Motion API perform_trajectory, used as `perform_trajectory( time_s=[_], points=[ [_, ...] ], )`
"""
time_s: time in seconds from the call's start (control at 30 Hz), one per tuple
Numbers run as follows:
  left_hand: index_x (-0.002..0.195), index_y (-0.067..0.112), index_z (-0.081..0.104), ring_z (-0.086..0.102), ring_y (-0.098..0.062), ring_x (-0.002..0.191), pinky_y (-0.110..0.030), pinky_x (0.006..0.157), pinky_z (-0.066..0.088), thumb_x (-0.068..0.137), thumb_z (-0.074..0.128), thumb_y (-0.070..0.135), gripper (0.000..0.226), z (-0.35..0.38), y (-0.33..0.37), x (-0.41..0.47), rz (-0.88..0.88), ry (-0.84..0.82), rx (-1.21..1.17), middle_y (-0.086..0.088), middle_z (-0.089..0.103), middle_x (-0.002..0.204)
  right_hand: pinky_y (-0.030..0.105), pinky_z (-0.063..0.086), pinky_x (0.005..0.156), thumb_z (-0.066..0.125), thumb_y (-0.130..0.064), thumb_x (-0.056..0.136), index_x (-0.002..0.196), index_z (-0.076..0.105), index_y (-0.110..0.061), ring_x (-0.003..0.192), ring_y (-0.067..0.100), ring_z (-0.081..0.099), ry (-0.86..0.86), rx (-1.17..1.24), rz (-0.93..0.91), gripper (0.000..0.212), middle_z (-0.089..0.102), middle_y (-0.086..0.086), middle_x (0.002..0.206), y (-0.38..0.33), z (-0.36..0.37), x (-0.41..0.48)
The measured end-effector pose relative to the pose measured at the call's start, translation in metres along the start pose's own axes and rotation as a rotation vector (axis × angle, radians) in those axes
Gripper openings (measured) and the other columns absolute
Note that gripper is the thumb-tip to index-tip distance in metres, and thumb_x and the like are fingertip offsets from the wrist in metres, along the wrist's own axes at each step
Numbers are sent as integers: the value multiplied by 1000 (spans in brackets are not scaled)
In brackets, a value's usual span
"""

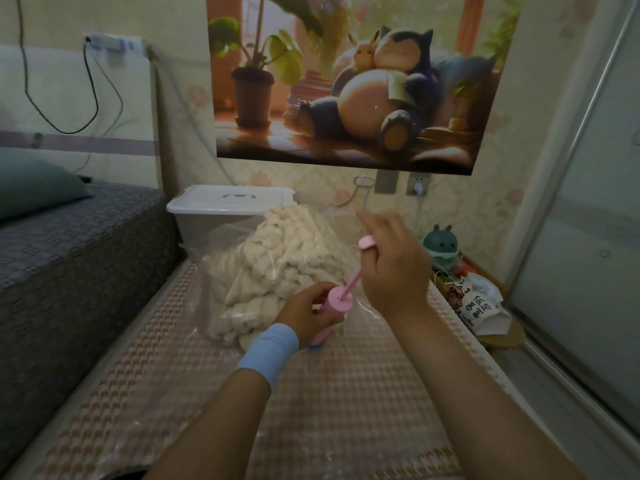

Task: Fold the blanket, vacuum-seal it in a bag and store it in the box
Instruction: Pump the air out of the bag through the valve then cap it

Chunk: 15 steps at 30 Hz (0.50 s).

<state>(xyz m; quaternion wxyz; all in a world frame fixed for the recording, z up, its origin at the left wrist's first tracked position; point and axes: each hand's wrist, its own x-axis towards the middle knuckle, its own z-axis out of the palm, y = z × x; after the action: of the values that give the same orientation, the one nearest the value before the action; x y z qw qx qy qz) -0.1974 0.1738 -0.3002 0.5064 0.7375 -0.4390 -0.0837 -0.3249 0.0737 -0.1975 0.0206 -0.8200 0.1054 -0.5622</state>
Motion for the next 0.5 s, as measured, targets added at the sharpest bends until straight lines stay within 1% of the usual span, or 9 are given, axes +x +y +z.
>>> perform_trajectory(
  time_s=[0.1, 0.13, 0.17, 0.2, 0.3, 0.37, 0.4, 0.43, 0.5],
  points=[
    [107, 40, 62, 62, -4, 99, -33, 92, 52, 74, 75, 31, 36, 3, 4, -2, -8, 3, -10, 16, 67, 103, 36, 47, 67, 27, -37, 91, 113, 65, -22, 91, 23, 61, -471, -62, 73, 47, 61, -2, 107, 4, 26, -40],
    [105, 41, 60, 61, -4, 98, -31, 91, 51, 77, 73, 31, 32, 3, 6, -4, -4, 4, -3, 16, 67, 103, 36, 47, 71, 26, -39, 90, 114, 65, -23, 96, 23, 62, -594, -59, 82, 48, 61, -3, 110, 5, 32, -49],
    [106, 43, 58, 61, -4, 97, -29, 90, 51, 79, 71, 30, 32, 3, 8, -5, 5, 10, -5, 15, 66, 102, 36, 46, 74, 28, -38, 89, 116, 65, -23, 99, 23, 61, -628, -47, 80, 48, 62, -3, 114, 6, 34, -51],
    [107, 44, 57, 61, -5, 97, -27, 88, 51, 81, 71, 28, 34, 3, 9, -6, 13, 17, -14, 15, 65, 103, 35, 46, 74, 32, -36, 89, 118, 65, -22, 100, 23, 61, -585, -26, 72, 46, 63, -3, 115, 5, 32, -46],
    [122, 39, 56, 61, -10, 99, -25, 87, 52, 78, 76, 21, 52, -1, 6, -3, 0, 10, -79, 11, 64, 111, 31, 47, 71, 38, -25, 91, 120, 66, -16, 96, 19, 61, -198, 44, -24, 41, 66, 0, 112, -4, 12, -9],
    [123, 32, 59, 59, -11, 102, -25, 89, 49, 76, 78, 19, 52, -2, 4, -2, 7, -18, -25, 9, 63, 115, 26, 47, 74, 38, -19, 92, 124, 65, -13, 99, 17, 59, 29, 97, -39, 43, 67, 2, 114, -5, -1, 10],
    [120, 30, 61, 58, -10, 103, -24, 89, 47, 76, 78, 19, 49, -3, 6, -2, 24, -22, 4, 8, 62, 114, 25, 47, 74, 39, -17, 91, 126, 64, -12, 101, 16, 59, 81, 97, -24, 44, 66, 3, 116, -4, -4, 12],
    [118, 29, 62, 58, -10, 102, -24, 90, 46, 76, 79, 19, 46, -2, 7, -2, 31, -19, 16, 8, 62, 114, 26, 47, 72, 39, -16, 91, 128, 63, -13, 101, 17, 58, 82, 82, -10, 45, 65, 3, 118, -4, -3, 9],
    [116, 30, 62, 58, -10, 102, -26, 91, 46, 77, 77, 20, 42, 0, 12, -4, 15, -18, 12, 8, 61, 113, 32, 49, 67, 36, -22, 89, 128, 62, -16, 97, 19, 59, -107, 44, 32, 47, 63, 1, 117, -2, 10, -14]
  ],
)
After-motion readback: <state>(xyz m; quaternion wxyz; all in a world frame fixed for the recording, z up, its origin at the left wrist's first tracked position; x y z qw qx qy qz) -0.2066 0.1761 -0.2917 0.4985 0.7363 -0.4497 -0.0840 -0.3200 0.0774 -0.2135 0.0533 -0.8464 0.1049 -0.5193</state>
